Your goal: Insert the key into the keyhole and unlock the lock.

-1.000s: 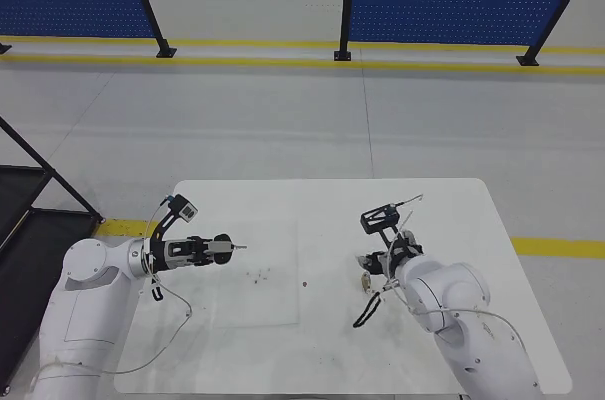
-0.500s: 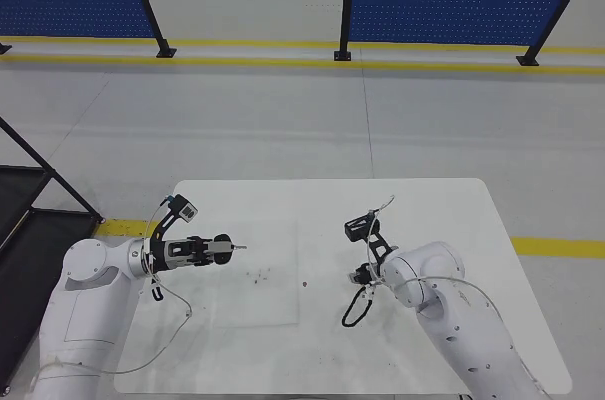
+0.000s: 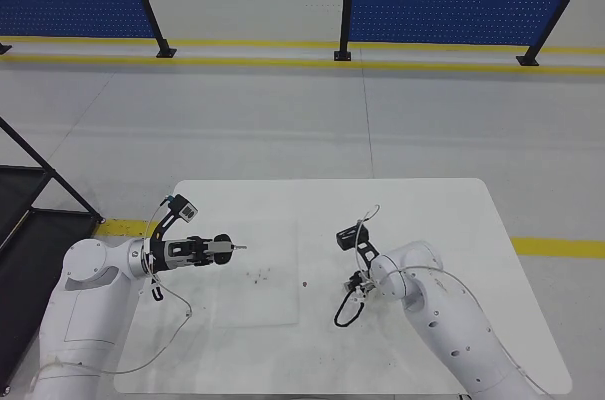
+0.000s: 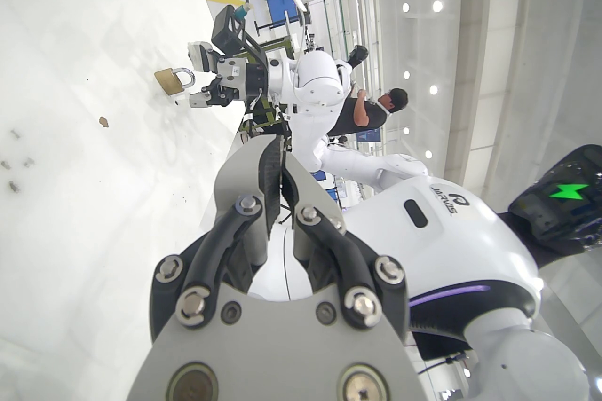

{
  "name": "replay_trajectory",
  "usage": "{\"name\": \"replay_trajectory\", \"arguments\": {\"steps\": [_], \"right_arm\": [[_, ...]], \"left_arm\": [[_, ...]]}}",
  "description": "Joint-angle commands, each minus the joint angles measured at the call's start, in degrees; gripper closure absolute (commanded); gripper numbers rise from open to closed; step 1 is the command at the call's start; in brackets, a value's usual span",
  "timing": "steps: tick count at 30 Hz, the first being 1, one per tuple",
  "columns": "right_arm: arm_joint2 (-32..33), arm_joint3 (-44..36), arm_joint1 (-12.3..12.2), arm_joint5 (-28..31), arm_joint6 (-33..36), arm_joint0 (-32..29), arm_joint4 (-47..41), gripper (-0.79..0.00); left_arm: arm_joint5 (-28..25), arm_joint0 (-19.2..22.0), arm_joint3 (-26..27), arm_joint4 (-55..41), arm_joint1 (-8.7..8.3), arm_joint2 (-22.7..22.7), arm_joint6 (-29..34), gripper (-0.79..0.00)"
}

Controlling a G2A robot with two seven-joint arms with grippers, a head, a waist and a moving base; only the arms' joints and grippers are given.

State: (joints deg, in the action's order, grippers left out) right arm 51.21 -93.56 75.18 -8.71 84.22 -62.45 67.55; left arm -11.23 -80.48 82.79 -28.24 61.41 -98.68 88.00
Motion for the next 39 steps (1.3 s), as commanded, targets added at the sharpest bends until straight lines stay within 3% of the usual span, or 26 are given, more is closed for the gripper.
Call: {"name": "replay_trajectory", "arguments": {"steps": [1,4,6,10,16,25,30,32,39], "right_arm": [[-0.2,0.8,0.1,0.0,-0.3,0.2,-0.2,-0.785],[-0.3,1.7,0.3,0.0,-0.7,0.4,-0.5,-0.754],[-0.4,2.2,0.4,-0.1,-0.8,0.6,-0.4,-0.585],[-0.5,3.1,0.5,-0.1,-0.9,0.9,-0.5,-0.388],[-0.6,3.7,0.7,0.1,-0.7,1.2,-0.5,-0.289],[-0.4,4.2,0.8,0.7,0.0,1.2,-0.4,-0.262],[-0.3,4.8,0.9,0.8,-0.1,1.3,-0.7,-0.111],[-0.2,5.0,1.0,0.7,-0.2,1.4,-0.8,0.000],[3.1,3.1,0.7,0.1,-2.1,0.4,-4.0,0.000]], "left_arm": [[0.0,0.0,0.0,0.0,0.00,0.0,0.0,0.000],[0.0,0.0,0.0,0.0,0.00,0.0,0.0,0.000],[0.0,0.0,0.0,0.0,0.00,0.0,0.0,0.000],[0.0,0.0,0.0,0.0,0.00,0.0,0.0,0.000],[0.0,0.0,0.0,0.0,0.00,0.0,0.0,0.000],[0.0,0.0,0.0,0.0,0.00,0.0,0.0,0.000],[0.0,0.0,0.0,0.0,0.00,0.0,0.0,0.000],[0.0,0.0,0.0,0.0,0.00,0.0,0.0,0.000],[0.0,0.0,0.0,0.0,0.00,0.0,0.0,0.000]]}}
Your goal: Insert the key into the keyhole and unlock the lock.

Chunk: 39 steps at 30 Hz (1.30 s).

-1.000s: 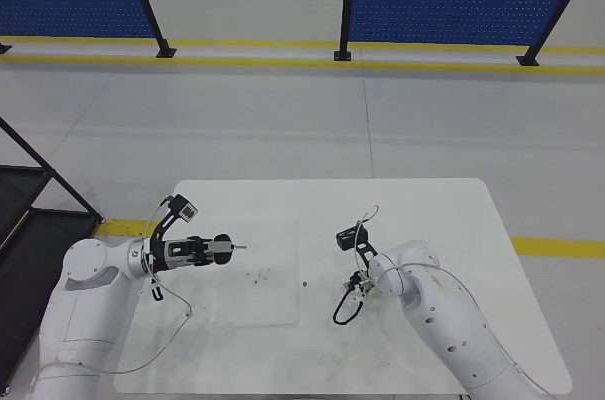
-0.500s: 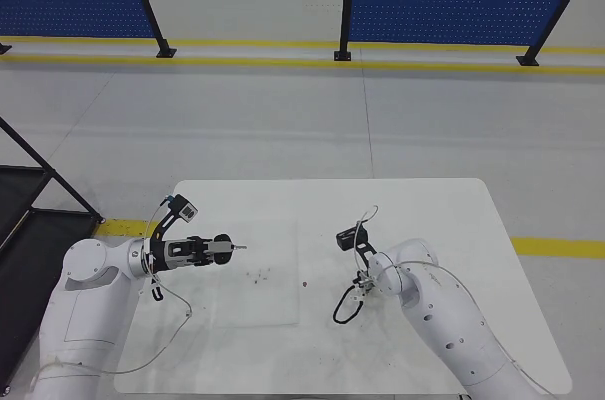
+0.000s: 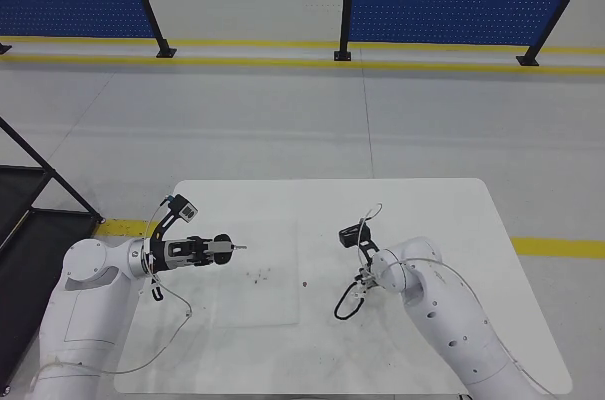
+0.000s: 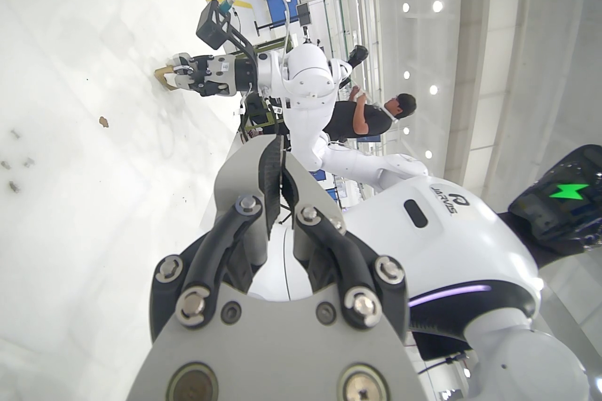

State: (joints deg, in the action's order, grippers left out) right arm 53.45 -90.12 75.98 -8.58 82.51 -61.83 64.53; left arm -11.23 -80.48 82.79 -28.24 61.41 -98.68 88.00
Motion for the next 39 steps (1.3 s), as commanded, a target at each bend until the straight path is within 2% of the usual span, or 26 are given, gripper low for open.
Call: {"name": "replay_trajectory", "arguments": {"steps": [1,5,11,22,25,37,39], "right_arm": [[2.0,-1.0,-0.2,0.0,-1.0,-0.5,-2.2,0.000],[8.2,-4.2,-0.8,-0.6,-4.7,-2.7,-9.1,0.000],[18.2,-7.3,-1.5,2.4,-9.2,-7.7,-29.0,0.000],[27.3,-4.4,-2.3,10.1,-12.2,-14.1,-56.2,0.000],[28.7,-3.8,-2.6,10.7,-11.8,-15.6,-59.3,0.000],[28.7,-3.8,-2.6,10.7,-11.8,-15.6,-59.3,0.000],[28.4,-3.2,-2.5,10.9,-13.9,-16.6,-62.4,0.000]], "left_arm": [[0.0,0.0,0.0,0.0,0.00,0.0,0.0,0.000],[0.0,0.0,0.0,0.0,0.00,0.0,0.0,0.000],[0.0,0.0,0.0,0.0,0.00,0.0,0.0,0.000],[0.0,0.0,0.0,0.0,0.00,0.0,0.0,0.000],[0.0,0.0,0.0,0.0,0.00,0.0,0.0,0.000],[0.0,0.0,0.0,0.0,0.00,0.0,0.0,0.000],[0.0,0.0,0.0,0.0,0.00,0.0,0.0,0.000]]}}
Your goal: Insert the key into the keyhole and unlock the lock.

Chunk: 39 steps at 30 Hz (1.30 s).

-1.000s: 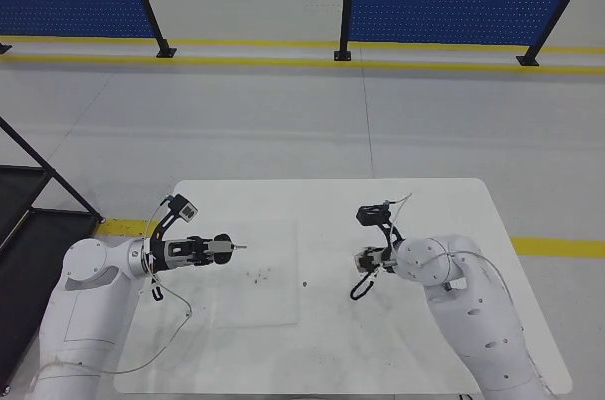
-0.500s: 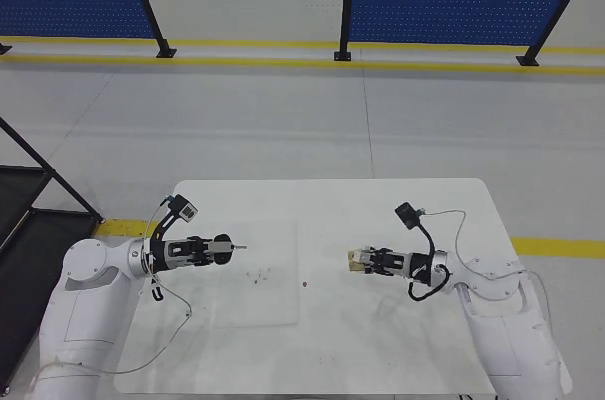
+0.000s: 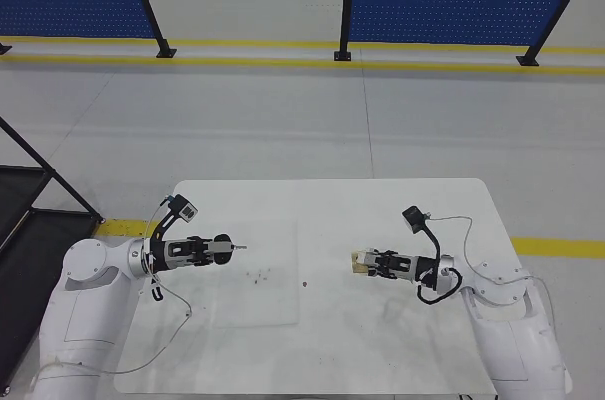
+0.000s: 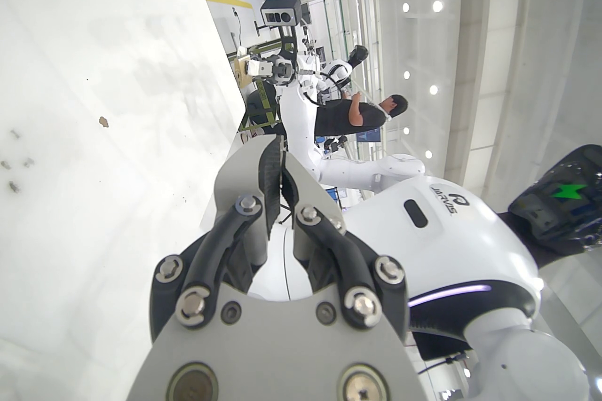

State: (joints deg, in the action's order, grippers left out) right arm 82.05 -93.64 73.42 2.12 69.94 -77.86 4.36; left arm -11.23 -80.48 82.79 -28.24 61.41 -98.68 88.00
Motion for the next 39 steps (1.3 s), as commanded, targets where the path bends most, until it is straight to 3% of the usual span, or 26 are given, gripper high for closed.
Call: {"name": "replay_trajectory", "arguments": {"steps": [1,7,15,29,39], "right_arm": [[-0.2,0.9,0.2,0.4,-2.0,-1.3,-5.0,0.000],[-2.1,1.7,0.6,3.4,-8.9,-3.8,-13.0,0.000],[-9.0,-0.5,1.4,2.4,-15.3,-2.1,-14.8,0.000],[-23.0,1.9,4.1,-7.8,-28.0,8.7,-13.8,0.000],[-25.3,4.1,5.0,-9.3,-30.2,11.6,-15.7,0.000]], "left_arm": [[0.0,0.0,0.0,0.0,0.00,0.0,0.0,0.000],[0.0,0.0,0.0,0.0,0.00,0.0,0.0,0.000],[0.0,0.0,0.0,0.0,0.00,0.0,0.0,0.000],[0.0,0.0,0.0,0.0,0.00,0.0,0.0,0.000],[0.0,0.0,0.0,0.0,0.00,0.0,0.0,0.000]]}}
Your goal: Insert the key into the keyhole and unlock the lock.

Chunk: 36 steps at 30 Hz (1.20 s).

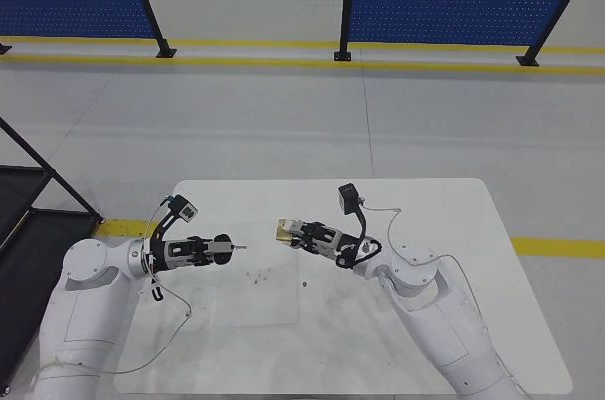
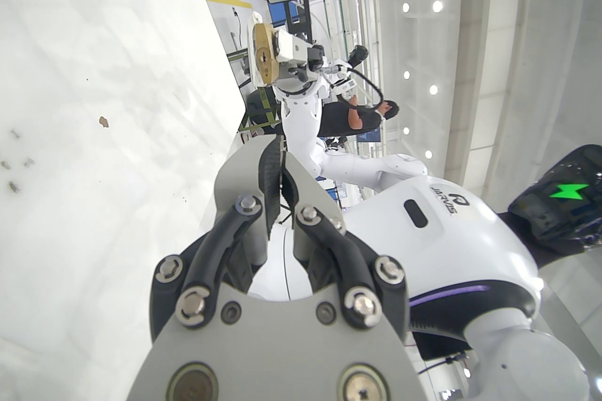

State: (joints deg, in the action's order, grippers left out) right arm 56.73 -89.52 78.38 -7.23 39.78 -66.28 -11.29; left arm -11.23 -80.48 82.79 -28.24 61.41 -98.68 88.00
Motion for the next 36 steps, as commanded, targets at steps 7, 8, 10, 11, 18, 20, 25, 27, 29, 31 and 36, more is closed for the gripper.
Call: {"name": "replay_trajectory", "arguments": {"steps": [7,8,10,11,18,20,25,27,29,31,36], "right_arm": [[0.0,0.0,0.0,0.0,0.0,0.0,0.0,0.000],[0.0,0.0,0.0,0.0,0.0,0.0,0.0,0.000],[0.0,0.0,0.0,0.0,0.0,0.0,0.0,0.000],[0.0,0.0,0.0,0.0,0.0,0.0,0.0,0.000],[0.0,0.0,0.0,0.0,0.0,0.0,0.0,0.000],[0.0,0.0,0.0,0.0,0.0,0.0,0.0,0.000],[0.7,-2.2,-0.5,-0.6,0.4,-2.0,0.3,0.000],[1.6,-3.8,-0.9,-1.4,1.5,-3.1,0.4,0.000],[2.5,-5.5,-1.3,-2.1,2.2,-4.4,0.6,0.000],[3.3,-7.1,-1.6,-2.7,2.9,-5.6,0.7,0.000],[4.3,-9.5,-2.2,-3.9,3.8,-7.4,0.1,0.000]], "left_arm": [[0.0,0.0,0.0,0.0,0.00,0.0,0.0,0.000],[0.0,0.0,0.0,0.0,0.00,0.0,0.0,0.000],[0.0,0.0,0.0,0.0,0.00,0.0,0.0,0.000],[0.0,0.0,0.0,0.0,0.00,0.0,0.0,0.000],[0.0,0.0,0.0,0.0,0.00,0.0,0.0,0.000],[0.0,0.0,0.0,0.0,0.00,0.0,0.0,0.000],[0.0,0.0,0.0,0.0,0.00,0.0,0.0,0.000],[0.0,0.0,0.0,0.0,0.00,0.0,0.0,0.000],[0.0,0.0,0.0,0.0,0.00,0.0,0.0,0.000],[0.0,0.0,0.0,0.0,0.00,0.0,0.0,0.000],[0.0,0.0,0.0,0.0,0.00,0.0,0.0,0.000]]}}
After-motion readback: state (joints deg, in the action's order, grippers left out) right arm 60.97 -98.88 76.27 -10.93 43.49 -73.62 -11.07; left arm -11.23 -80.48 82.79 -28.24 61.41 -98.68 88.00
